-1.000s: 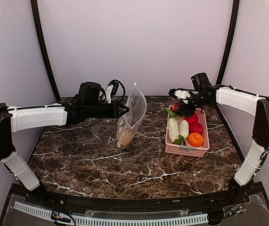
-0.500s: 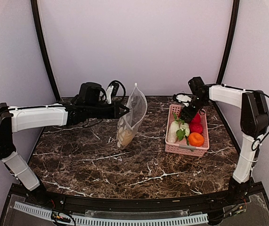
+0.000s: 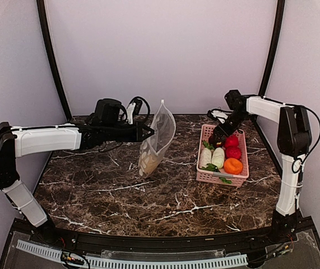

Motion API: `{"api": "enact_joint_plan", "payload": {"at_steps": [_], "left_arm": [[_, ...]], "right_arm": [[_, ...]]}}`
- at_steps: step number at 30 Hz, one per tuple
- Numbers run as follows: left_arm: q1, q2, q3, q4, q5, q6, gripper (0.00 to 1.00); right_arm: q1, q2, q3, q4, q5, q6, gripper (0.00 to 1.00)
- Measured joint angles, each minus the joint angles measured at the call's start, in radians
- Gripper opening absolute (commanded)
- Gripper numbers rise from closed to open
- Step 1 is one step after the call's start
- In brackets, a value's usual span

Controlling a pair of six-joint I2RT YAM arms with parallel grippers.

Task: Place the food in the zip-top bag and seal the zipper
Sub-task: Place the fake fruit in the bin, then pick up the fake fruit from the bin.

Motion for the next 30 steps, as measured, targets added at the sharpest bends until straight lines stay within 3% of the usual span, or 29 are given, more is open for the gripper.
{"api": "enact_joint_plan", "payload": {"at_steps": [8,21,30], "left_arm": [[0.0,0.0,0.0,0.0,0.01,0.0,0.01],[0.0,0.0,0.0,0.0,0.007,0.0,0.01],[0.0,0.0,0.0,0.0,0.001,0.0,0.01]], "right_arm": [[-0.01,0.0,0.031,-0.024,-0.079,0.054,0.81],[-0.01,0.103,0.082,-0.03,-0.08,0.169,0.77],[-0.01,0.122,0.11,-0.033,-0.075,0.23,0.59]]}}
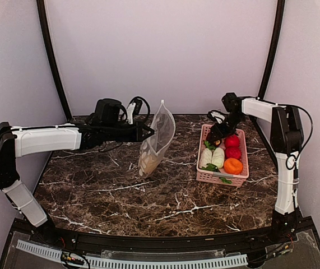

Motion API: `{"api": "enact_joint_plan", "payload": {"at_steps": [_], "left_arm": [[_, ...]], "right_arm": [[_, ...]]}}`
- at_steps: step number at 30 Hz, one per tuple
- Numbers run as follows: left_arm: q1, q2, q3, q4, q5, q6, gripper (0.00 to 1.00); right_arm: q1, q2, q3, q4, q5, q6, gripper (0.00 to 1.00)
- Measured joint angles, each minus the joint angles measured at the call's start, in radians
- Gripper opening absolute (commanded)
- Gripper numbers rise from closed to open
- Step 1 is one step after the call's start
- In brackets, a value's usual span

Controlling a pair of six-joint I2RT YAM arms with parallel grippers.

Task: Place the food in the zip-top bag and seal the zipper
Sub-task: Pick up the fake fruit from the bin, then place the fake fruit in the zipper food storage bag.

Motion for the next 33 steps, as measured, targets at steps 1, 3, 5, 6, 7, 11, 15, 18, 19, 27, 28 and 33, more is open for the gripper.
{"api": "enact_joint_plan", "payload": {"at_steps": [1,3,5,6,7,11,15,18,19,27,28,33], "left_arm": [[0.0,0.0,0.0,0.0,0.0,0.0,0.01],[0.0,0.0,0.0,0.0,0.0,0.0,0.01],[0.0,0.0,0.0,0.0,0.0,0.0,0.01],[0.0,0.0,0.0,0.0,0.0,0.0,0.01],[0.0,0.0,0.0,0.0,0.0,0.0,0.01],[0.0,0.0,0.0,0.0,-0.001,0.0,0.01],[0.0,0.0,0.0,0.0,-0.002,0.001,0.01],[0.0,0.0,0.0,-0.001,-0.001,0.0,0.01],[0.0,0.0,0.0,0.0,-0.001,0.0,0.01],[0.0,0.0,0.0,-0.003,0.0,0.002,0.01],[0.0,0.0,0.0,-0.003,0.0,0.004,0.01],[0.0,0.0,0.0,-0.003,0.003,0.009,0.01]], "right_arm": [[0.0,0.0,0.002,0.0,0.0,0.002,0.57],[0.0,0.0,0.002,0.0,0.003,0.006,0.56],[0.0,-0.005,-0.002,0.001,0.01,0.006,0.56],[0.0,-0.018,-0.014,0.005,0.014,0.006,0.55],[0.0,-0.035,-0.031,0.007,0.018,0.006,0.55],[-0.001,-0.183,-0.126,0.005,0.021,-0.001,0.55],[-0.001,-0.353,-0.177,0.02,-0.047,-0.012,0.55],[0.006,-0.453,-0.204,0.036,-0.131,-0.026,0.55],[0.014,-0.476,-0.211,0.037,-0.155,-0.034,0.55],[0.201,-0.459,-0.077,-0.033,-0.409,-0.084,0.55],[0.227,-0.443,-0.032,-0.041,-0.443,-0.085,0.55],[0.335,-0.376,0.164,-0.061,-0.549,-0.082,0.54]]}}
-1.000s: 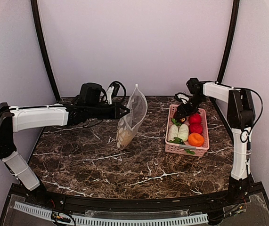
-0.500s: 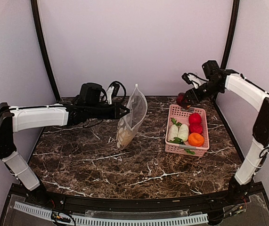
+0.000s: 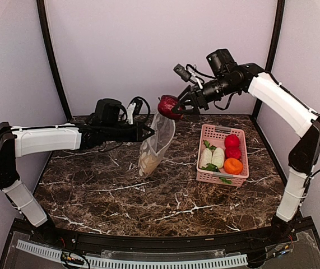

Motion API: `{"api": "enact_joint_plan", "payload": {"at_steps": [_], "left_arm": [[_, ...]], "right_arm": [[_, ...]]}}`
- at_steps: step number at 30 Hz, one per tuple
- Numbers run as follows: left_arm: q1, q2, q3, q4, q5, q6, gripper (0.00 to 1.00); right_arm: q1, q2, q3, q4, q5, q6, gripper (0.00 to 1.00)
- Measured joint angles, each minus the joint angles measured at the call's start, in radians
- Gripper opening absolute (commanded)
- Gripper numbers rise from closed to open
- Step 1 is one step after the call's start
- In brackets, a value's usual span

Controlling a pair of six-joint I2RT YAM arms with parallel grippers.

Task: Place the food in the zip-top bag and seal the zipper
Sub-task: Place the fake fruit in the zipper food storage bag.

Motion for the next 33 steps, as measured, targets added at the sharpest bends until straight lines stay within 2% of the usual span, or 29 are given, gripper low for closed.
{"api": "enact_joint_plan", "payload": {"at_steps": [5,10,19,27,33], "left_arm": [[0.0,-0.001,0.0,0.005,0.007,0.005,0.01],[0.0,-0.023,-0.005,0.032,0.013,0.014,0.01],[0.0,-0.087,-0.036,0.106,0.013,0.019,0.01],[0.0,-0.087,-0.04,0.129,0.036,0.008,0.01],[0.0,-0.084,-0.04,0.133,0.056,-0.011,0.01]], "right_arm": [[0.061,0.056,0.054,-0.001,-0.029,0.02,0.53],[0.074,0.122,0.05,-0.018,0.011,0.032,0.53],[0.074,0.128,0.029,-0.015,0.165,0.048,0.54],[0.089,0.164,0.066,-0.01,0.322,0.071,0.6],[0.136,0.224,0.15,-0.013,0.412,0.08,0.8]]}}
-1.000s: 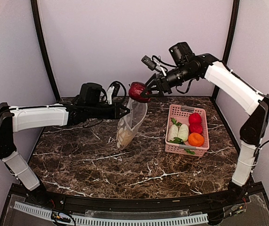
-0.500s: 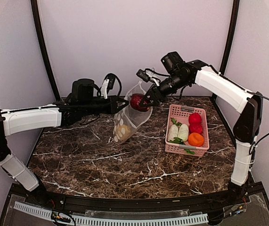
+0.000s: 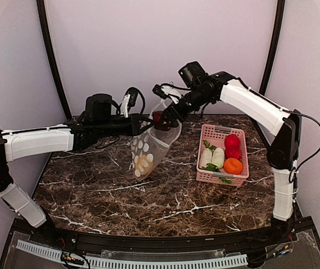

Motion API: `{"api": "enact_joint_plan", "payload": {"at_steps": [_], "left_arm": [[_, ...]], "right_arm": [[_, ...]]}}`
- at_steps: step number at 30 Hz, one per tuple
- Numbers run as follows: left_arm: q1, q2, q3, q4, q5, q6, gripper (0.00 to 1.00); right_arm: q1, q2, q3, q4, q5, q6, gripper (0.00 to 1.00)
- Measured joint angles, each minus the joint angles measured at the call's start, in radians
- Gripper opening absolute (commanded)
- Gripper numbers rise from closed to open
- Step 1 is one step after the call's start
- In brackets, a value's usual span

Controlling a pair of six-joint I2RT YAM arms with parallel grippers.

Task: Place the food in the zip-top bag and seal the zipper
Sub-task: Place the fake fruit in the zipper food storage bag, then pick up the fake fruit from the bin.

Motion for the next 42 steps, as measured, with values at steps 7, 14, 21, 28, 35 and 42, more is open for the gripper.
{"api": "enact_joint_plan", "payload": {"at_steps": [7,14,21,28,35,42], "left_arm": [[0.0,0.0,0.0,0.0,0.001,-0.002,0.01],[0.0,0.0,0.0,-0.01,-0.016,-0.002,0.01],[0.0,0.0,0.0,-0.034,-0.042,0.006,0.01],[0.0,0.0,0.0,-0.04,-0.051,0.007,0.01],[0.0,0.007,0.0,-0.04,-0.051,0.008,0.01],[0.0,0.03,0.0,-0.04,-0.05,0.008,0.01]], "right_arm": [[0.027,0.006,0.038,0.012,0.085,0.001,0.83],[0.027,-0.085,-0.006,0.018,0.116,-0.032,0.82],[-0.028,-0.254,-0.151,0.049,0.166,-0.07,0.74],[-0.245,-0.348,-0.435,0.098,0.176,-0.098,0.64],[-0.414,-0.349,-0.629,0.1,0.208,-0.117,0.6],[-0.468,-0.338,-0.659,0.105,0.324,-0.144,0.58]]}}
